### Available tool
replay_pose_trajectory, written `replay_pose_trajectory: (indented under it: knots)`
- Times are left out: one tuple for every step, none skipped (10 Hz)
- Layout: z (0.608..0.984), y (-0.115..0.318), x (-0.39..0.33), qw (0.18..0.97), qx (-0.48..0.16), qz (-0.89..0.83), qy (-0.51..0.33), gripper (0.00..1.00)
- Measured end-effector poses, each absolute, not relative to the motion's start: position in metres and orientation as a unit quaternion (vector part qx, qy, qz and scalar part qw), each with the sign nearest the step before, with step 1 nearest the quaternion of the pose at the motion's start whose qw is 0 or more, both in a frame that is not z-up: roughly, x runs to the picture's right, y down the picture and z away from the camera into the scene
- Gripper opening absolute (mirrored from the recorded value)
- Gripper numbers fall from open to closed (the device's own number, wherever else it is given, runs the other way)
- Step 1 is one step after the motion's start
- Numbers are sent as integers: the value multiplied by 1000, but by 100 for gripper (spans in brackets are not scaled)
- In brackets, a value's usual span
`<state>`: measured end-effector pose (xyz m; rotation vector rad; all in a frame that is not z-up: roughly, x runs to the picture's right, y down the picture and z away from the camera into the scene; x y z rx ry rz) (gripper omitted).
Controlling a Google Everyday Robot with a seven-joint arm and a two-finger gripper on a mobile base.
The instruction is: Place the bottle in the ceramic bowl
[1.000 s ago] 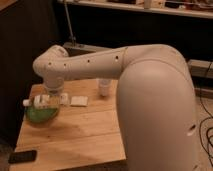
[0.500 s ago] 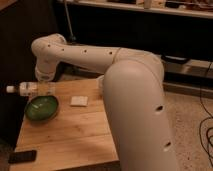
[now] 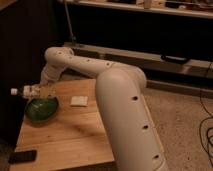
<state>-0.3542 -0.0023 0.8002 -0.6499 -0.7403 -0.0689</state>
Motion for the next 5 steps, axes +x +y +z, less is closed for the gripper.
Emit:
replay_pose_trajectory:
  knots:
    - [804, -1, -355, 877, -315, -33, -362, 0]
    - [808, 0, -356, 872, -320, -35, -369, 0]
    - [807, 4, -359, 871, -322, -37, -370, 6]
    - [801, 7, -360, 879, -317, -37, -354, 15]
    - [798, 9, -360, 887, -314, -41, -337, 23]
